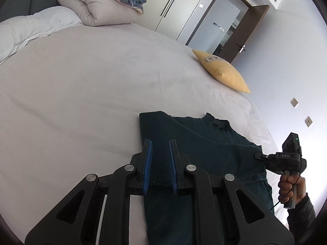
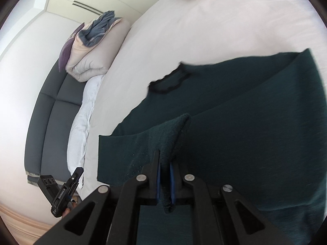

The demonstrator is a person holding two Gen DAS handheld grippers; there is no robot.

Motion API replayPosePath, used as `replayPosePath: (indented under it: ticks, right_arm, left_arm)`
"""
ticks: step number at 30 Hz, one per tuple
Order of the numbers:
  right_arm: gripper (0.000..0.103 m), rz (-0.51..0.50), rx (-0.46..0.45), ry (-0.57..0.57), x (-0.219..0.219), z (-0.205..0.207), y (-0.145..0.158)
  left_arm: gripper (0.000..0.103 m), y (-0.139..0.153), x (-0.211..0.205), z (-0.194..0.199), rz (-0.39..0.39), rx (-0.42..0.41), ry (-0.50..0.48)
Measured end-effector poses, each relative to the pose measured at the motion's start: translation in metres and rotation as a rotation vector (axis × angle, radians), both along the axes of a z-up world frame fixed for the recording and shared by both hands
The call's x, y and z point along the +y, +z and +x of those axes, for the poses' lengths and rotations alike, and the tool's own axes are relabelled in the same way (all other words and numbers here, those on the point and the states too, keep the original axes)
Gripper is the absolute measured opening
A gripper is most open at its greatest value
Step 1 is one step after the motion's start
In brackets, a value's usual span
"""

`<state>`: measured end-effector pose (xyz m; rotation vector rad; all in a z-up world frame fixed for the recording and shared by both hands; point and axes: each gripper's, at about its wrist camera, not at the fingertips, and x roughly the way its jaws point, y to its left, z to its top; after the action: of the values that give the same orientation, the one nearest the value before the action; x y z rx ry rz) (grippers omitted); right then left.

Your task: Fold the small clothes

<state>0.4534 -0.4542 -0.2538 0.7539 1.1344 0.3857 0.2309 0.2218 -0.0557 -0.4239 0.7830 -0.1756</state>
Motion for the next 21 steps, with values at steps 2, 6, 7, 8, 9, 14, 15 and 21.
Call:
replayPosePath:
  ticks: [2,6,7,8,9,14,15,21]
  right_arm:
    - [0.009,-0.009,0.009,-0.015,-0.016,-0.001,-0.003]
    - [0.009,-0.052,0.017,-0.027,-0.033,0.001,-0.006]
    - [0.009,-0.056,0.021,-0.029,-0.035,0.001,-0.008]
    - [0.009,-0.064,0.025,-0.030,-0.036,0.002,-0.011]
    - [0.009,-0.074,0.029,-0.027,-0.037,0.003,-0.013]
    - [0.009,-0.101,0.044,-0.017,-0.037,0.005,-0.023]
    - [0.009,-0.099,0.047,-0.018,-0.038,0.005,-0.024]
    - [0.009,-0.099,0.073,-0.027,-0.045,0.004,-0.033]
  left_arm:
    - [0.015,-0.001,-0.004,0.009,-0.006,0.007,-0.008]
    - [0.015,-0.002,-0.020,0.033,0.013,0.017,-0.045]
    - [0.015,-0.003,-0.026,0.039,0.021,0.023,-0.055]
    - [0.015,-0.005,-0.032,0.048,0.033,0.036,-0.070]
    - [0.015,-0.008,-0.036,0.053,0.036,0.044,-0.077]
    - [0.015,-0.029,-0.066,0.080,0.080,0.109,-0.132]
    - [0.015,-0.036,-0.072,0.085,0.096,0.126,-0.139]
    - [0.015,-0.086,-0.093,0.103,0.159,0.226,-0.163]
